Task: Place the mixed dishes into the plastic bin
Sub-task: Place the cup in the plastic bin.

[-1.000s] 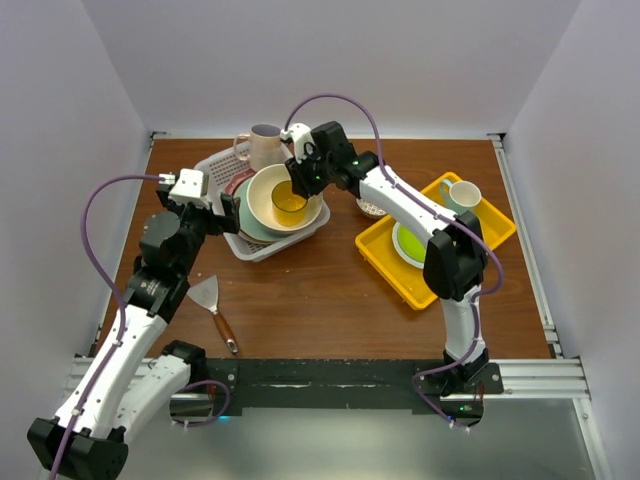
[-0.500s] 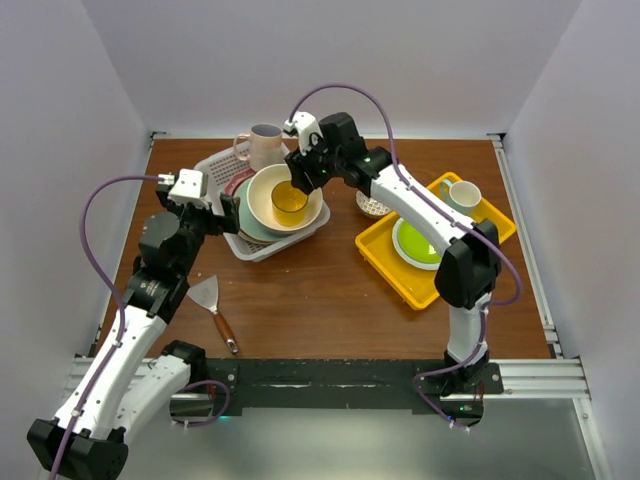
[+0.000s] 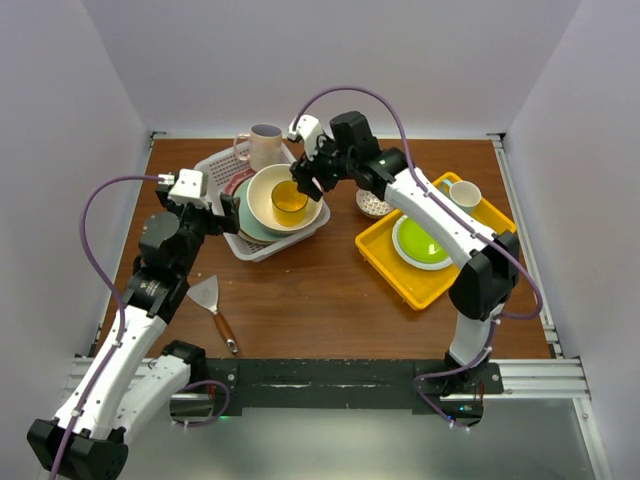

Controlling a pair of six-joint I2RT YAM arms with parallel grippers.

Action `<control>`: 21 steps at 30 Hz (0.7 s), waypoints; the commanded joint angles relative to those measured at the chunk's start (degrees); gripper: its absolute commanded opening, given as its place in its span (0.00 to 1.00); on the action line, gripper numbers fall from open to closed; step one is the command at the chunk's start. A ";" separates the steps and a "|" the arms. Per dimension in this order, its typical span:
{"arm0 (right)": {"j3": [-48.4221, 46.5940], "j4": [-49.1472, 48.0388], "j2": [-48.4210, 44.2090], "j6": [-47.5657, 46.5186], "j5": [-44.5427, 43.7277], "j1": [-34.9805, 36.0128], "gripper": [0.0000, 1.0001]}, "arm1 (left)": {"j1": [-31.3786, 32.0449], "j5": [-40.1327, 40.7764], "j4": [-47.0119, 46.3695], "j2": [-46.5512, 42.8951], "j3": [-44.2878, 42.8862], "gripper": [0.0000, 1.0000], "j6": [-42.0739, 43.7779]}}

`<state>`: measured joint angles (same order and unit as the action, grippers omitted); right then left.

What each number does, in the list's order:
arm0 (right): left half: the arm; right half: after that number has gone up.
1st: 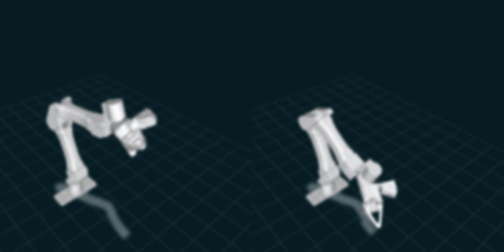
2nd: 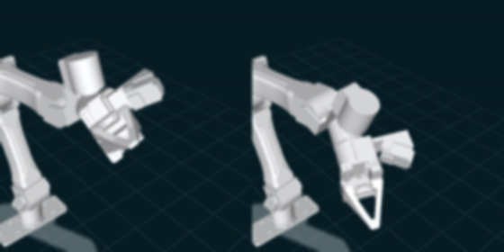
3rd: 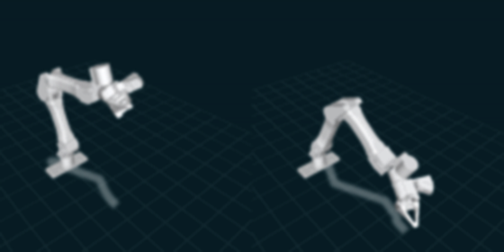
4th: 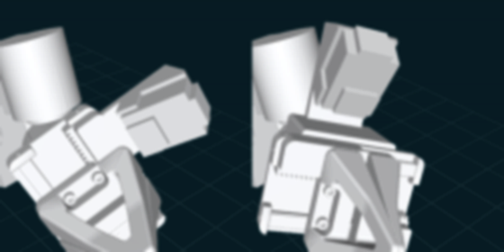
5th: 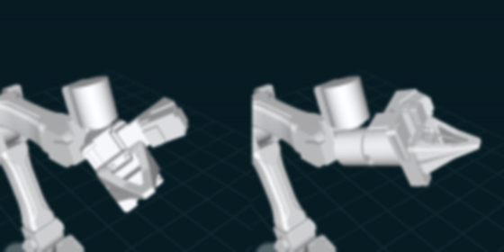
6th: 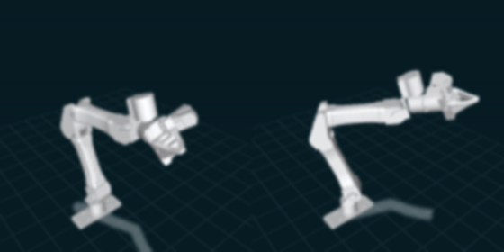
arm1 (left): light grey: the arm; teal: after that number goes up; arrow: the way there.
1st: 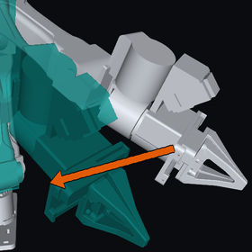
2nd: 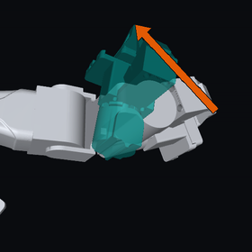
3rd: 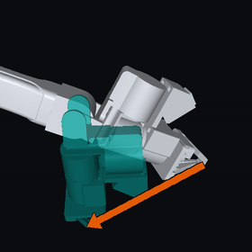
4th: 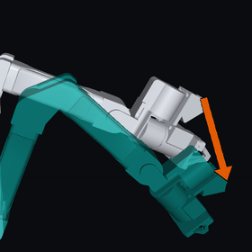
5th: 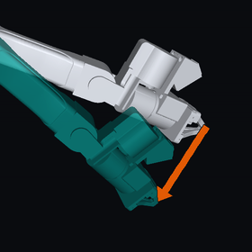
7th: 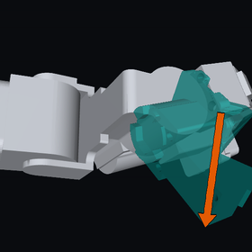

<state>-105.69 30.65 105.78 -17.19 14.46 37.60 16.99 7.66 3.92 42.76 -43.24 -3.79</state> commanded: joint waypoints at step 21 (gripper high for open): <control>13.49 0.90 -16.83 -12.34 9.70 -4.38 0.89 | -0.56 -0.45 -3.04 -0.14 0.00 1.00 0.54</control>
<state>-94.35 33.21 92.97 -28.62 19.90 35.97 16.88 7.64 3.92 42.78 -43.24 -3.79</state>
